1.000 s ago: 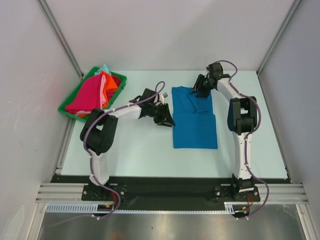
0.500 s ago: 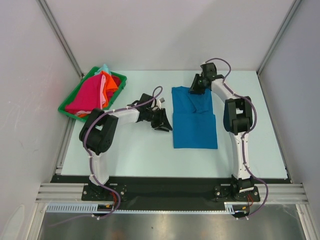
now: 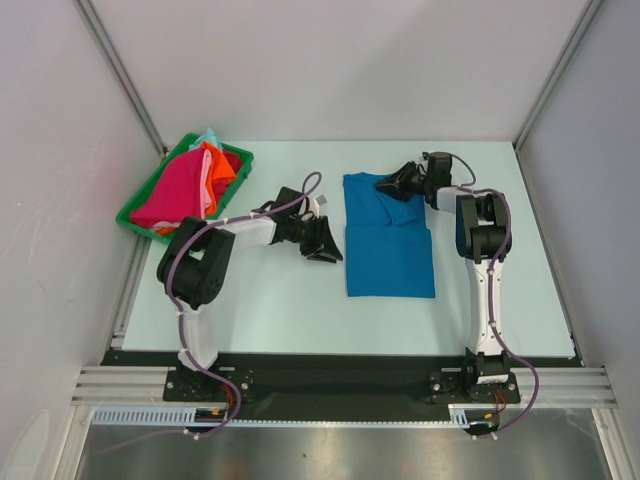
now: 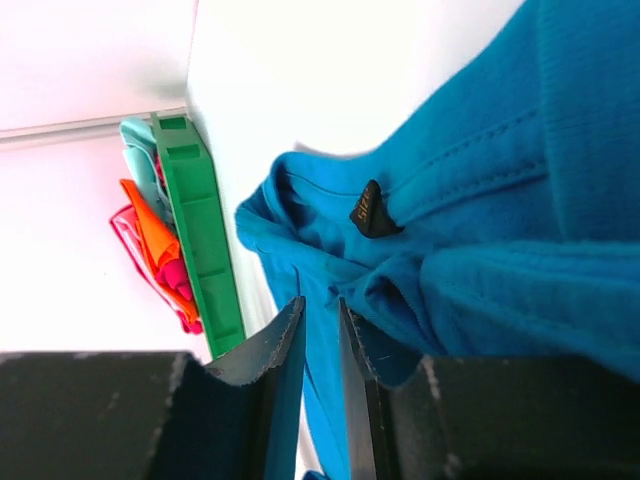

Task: Fold and stack the t-shirts
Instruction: Fold the tshirt

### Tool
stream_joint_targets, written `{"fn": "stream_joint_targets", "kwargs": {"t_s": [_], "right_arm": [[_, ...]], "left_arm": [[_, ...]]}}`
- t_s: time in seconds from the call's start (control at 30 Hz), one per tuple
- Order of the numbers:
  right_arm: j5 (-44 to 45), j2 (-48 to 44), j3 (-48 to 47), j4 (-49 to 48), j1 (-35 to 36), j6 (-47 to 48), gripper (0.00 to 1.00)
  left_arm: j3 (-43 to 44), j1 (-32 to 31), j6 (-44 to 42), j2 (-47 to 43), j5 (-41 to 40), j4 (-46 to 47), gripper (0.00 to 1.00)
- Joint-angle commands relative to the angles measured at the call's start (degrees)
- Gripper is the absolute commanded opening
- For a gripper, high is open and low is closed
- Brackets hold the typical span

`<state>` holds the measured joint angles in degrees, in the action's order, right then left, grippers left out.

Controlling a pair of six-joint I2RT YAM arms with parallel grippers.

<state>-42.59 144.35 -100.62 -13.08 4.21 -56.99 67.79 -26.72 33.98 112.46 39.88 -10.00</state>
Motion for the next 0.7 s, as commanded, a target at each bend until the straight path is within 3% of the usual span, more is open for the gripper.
{"fn": "stream_joint_targets", "kwargs": {"t_s": [0.0,0.33,0.53,0.67], "right_arm": [[0.0,0.6,-0.5,-3.4,-0.2,-2.3,0.26],[-3.1,-6.3,-6.9,7.7,-3.8,1.2,0.28],[-4.7,-10.3,-2.1,10.9,-3.7,8.3,0.27],[-6.4,-10.8,5.0,3.6,-3.8,5.1,0.25]], "left_arm": [[-0.2,0.7,-1.5,-3.0,2.4,0.8,0.35],[0.8,0.8,-0.7,-2.8,4.4,0.9,0.35],[0.9,0.7,-1.5,-3.4,4.9,-0.4,0.35],[0.6,0.8,-2.8,-4.4,4.5,-1.6,0.35]]}}
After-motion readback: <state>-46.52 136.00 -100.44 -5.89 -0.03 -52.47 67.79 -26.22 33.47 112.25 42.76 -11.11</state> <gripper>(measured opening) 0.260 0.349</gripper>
